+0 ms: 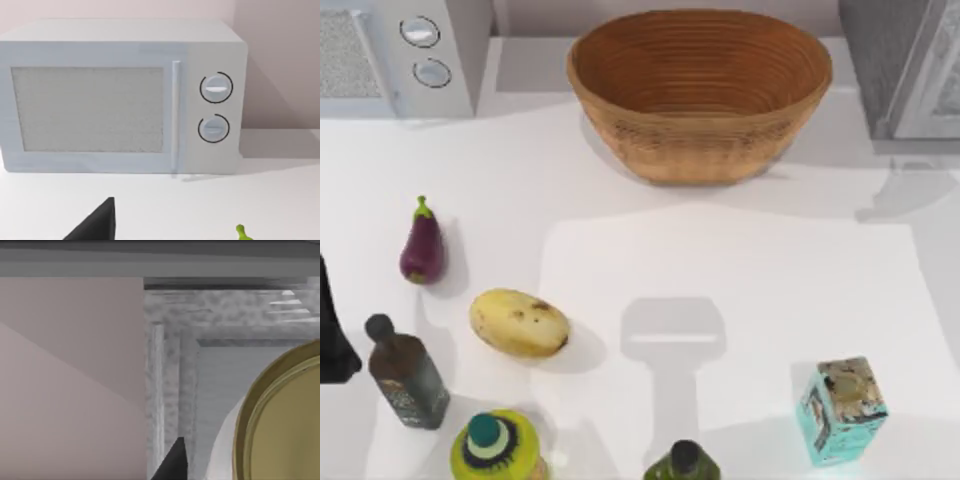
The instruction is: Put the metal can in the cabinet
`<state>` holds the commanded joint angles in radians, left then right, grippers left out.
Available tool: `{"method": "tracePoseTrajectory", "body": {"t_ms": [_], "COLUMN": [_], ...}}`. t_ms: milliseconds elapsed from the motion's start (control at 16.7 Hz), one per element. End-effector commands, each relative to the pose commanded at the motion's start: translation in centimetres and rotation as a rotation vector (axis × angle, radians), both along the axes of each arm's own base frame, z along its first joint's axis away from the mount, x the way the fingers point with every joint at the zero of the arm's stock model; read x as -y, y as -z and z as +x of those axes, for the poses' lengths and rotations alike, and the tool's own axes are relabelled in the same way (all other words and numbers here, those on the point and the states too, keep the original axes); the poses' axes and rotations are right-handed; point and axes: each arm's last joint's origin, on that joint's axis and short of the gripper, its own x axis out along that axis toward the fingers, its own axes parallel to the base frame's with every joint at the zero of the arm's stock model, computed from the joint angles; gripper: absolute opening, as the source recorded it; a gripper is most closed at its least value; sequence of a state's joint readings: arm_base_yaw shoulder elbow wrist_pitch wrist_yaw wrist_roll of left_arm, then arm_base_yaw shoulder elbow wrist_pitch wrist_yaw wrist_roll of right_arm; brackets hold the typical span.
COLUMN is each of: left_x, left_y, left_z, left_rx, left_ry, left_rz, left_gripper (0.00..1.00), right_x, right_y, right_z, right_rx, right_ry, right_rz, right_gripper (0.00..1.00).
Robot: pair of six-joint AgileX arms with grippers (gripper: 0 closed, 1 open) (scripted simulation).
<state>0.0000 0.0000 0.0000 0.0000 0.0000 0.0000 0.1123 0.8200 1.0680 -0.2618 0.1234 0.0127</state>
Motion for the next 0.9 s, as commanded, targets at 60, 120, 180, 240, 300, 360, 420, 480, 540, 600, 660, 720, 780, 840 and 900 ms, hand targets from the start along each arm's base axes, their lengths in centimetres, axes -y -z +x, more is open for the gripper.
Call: {"method": "tracePoseTrajectory", "body": {"t_ms": [60, 120, 180, 240, 300, 360, 420, 480, 540, 600, 660, 720, 780, 840, 900], "left_x": [0.0, 0.0, 0.0, 0.0, 0.0, 0.0, 0.0, 0.0, 0.0, 0.0, 0.0, 0.0, 0.0, 0.0, 0.0], "left_y": [0.0, 0.0, 0.0, 0.0, 0.0, 0.0, 0.0, 0.0, 0.0, 0.0, 0.0, 0.0, 0.0, 0.0, 0.0], "left_z": [0.0, 0.0, 0.0, 0.0, 0.0, 0.0, 0.0, 0.0, 0.0, 0.0, 0.0, 0.0, 0.0, 0.0, 0.0], "left_rx": [0.0, 0.0, 0.0, 0.0, 0.0, 0.0, 0.0, 0.0, 0.0, 0.0, 0.0, 0.0, 0.0, 0.0, 0.0], "left_ry": [0.0, 0.0, 0.0, 0.0, 0.0, 0.0, 0.0, 0.0, 0.0, 0.0, 0.0, 0.0, 0.0, 0.0, 0.0], "left_rz": [0.0, 0.0, 0.0, 0.0, 0.0, 0.0, 0.0, 0.0, 0.0, 0.0, 0.0, 0.0, 0.0, 0.0, 0.0], "left_gripper": [1.0, 1.0, 1.0, 1.0, 1.0, 1.0, 1.0, 1.0, 1.0, 1.0, 1.0, 1.0, 1.0, 1.0, 1.0], "right_x": [-0.3, -0.5, -0.8, -1.1, -1.3, -1.6, -1.8, -2.1, -2.3, -2.5, -2.7, -2.8, -3.0, -3.1, -3.1], "right_y": [-1.4, -2.7, -3.9, -5.0, -5.9, -6.7, -7.4, -8.0, -8.5, -9.1, -9.5, -9.8, -10.0, -10.0, -10.0], "right_z": [0.9, 1.7, 2.6, 3.4, 4.3, 5.1, 5.9, 6.6, 7.2, 7.7, 8.2, 8.5, 8.8, 9.0, 9.0], "right_rx": [0.001, 0.003, 0.005, 0.007, 0.007, 0.005, 0.004, 0.003, 0.005, 0.009, 0.012, 0.013, 0.012, 0.01, 0.01], "right_ry": [-0.002, -0.003, -0.004, -0.003, -0.003, -0.003, -0.003, -0.003, -0.004, -0.004, -0.004, -0.005, -0.007, -0.008, -0.008], "right_rz": [0.0, 0.0, 0.0, 0.0, 0.0, 0.001, 0.001, 0.001, 0.002, 0.002, 0.002, 0.003, 0.003, 0.003, 0.003], "right_gripper": [0.0, 0.0, 0.0, 0.0, 0.0, 0.0, 0.0, 0.0, 0.0, 0.0, 0.0, 0.0, 0.0, 0.0, 0.0]}}
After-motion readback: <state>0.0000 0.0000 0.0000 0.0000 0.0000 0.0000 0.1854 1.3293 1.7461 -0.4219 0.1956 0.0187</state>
